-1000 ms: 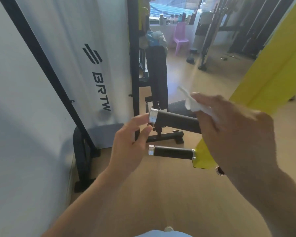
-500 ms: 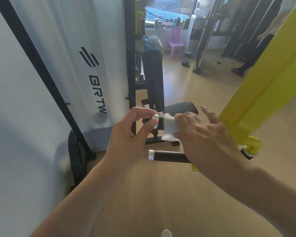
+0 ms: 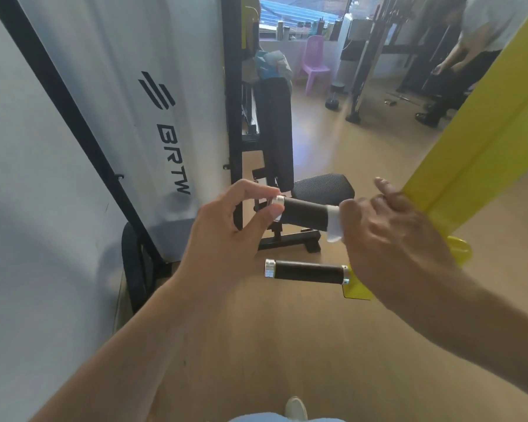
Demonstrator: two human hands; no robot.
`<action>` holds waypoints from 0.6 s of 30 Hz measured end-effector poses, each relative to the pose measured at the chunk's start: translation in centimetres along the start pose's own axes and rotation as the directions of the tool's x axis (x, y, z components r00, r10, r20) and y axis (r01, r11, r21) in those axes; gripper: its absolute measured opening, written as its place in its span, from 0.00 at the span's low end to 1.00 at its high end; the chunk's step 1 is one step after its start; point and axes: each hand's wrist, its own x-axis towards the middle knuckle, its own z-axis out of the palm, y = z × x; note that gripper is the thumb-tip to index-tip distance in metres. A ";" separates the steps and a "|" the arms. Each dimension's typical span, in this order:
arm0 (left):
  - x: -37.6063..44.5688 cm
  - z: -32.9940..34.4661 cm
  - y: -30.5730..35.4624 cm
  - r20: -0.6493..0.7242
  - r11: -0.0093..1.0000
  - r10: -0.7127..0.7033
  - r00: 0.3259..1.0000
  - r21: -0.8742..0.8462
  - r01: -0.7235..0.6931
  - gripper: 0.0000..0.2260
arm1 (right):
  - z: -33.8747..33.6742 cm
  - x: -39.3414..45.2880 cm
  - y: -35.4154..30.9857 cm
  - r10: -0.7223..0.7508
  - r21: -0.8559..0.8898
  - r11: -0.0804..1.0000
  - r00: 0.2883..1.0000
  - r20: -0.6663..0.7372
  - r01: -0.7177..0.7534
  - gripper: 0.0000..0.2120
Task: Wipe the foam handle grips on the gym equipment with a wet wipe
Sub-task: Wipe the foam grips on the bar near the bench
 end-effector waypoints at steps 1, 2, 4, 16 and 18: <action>0.0 -0.1 0.1 0.000 1.000 0.002 1.000 0.018 -0.002 0.05 | -0.1 -0.1 -0.1 0.027 -0.032 0.999 0.999 0.028 -0.026 0.08; -0.1 -0.1 0.1 -0.001 1.000 0.002 1.000 0.019 -0.002 0.05 | -0.2 0.2 -0.7 0.027 -0.026 0.999 0.999 0.028 -0.026 0.08; -0.1 -0.2 0.3 -0.007 1.000 -0.011 1.000 -0.015 0.011 0.05 | -0.8 1.7 -2.9 -0.021 0.084 0.996 1.000 -0.010 0.021 0.12; 0.4 -0.9 1.2 0.035 0.991 -0.020 0.999 0.133 0.015 0.08 | 0.2 0.6 -0.5 -0.023 -0.073 0.997 1.000 0.019 0.024 0.15; 0.5 -1.0 1.3 0.040 0.996 -0.006 0.999 0.094 0.003 0.08 | -0.5 1.7 -2.1 -0.112 0.072 0.991 0.994 0.006 0.112 0.18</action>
